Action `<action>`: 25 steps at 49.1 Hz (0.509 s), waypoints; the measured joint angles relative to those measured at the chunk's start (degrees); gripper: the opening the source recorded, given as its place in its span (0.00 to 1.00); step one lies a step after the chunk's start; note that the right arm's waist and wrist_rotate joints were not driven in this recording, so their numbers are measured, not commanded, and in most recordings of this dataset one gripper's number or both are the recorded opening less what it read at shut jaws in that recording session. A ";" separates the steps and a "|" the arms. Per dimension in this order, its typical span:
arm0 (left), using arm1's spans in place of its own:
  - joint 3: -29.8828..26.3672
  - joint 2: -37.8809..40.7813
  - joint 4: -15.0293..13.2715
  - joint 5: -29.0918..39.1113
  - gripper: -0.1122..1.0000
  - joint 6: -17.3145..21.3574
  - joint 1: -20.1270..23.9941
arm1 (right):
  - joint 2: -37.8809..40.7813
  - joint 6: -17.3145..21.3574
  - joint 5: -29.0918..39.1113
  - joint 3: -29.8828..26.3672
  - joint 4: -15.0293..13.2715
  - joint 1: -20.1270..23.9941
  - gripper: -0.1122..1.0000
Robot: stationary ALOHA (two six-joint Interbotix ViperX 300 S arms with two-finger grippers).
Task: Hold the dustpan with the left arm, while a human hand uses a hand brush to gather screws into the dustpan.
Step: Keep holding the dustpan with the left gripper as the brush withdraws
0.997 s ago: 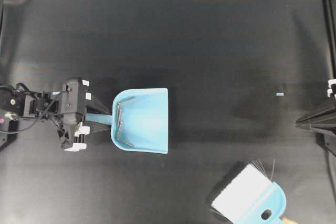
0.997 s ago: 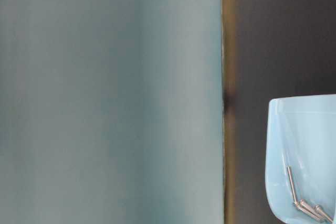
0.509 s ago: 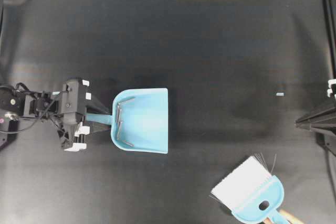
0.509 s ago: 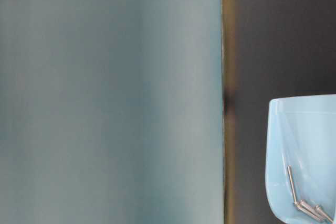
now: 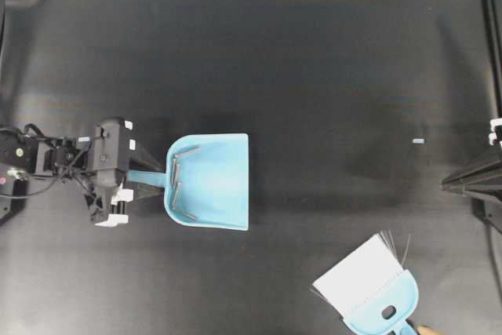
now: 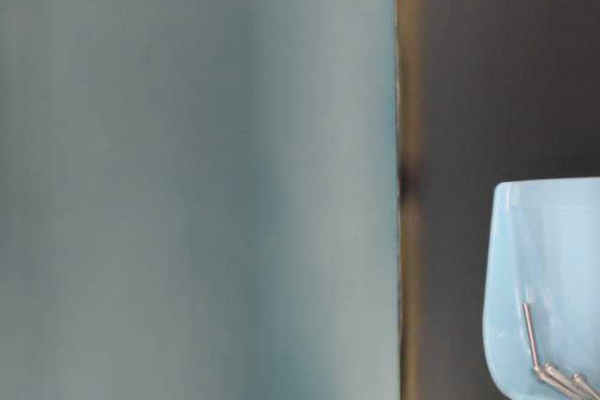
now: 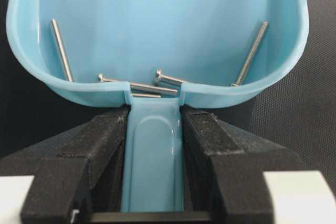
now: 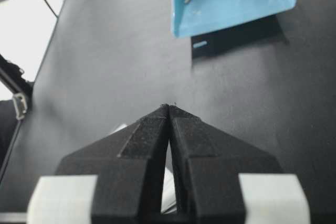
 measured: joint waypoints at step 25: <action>-0.88 0.09 0.00 2.20 0.38 0.00 0.00 | 0.00 -0.09 0.00 0.00 0.00 0.00 0.10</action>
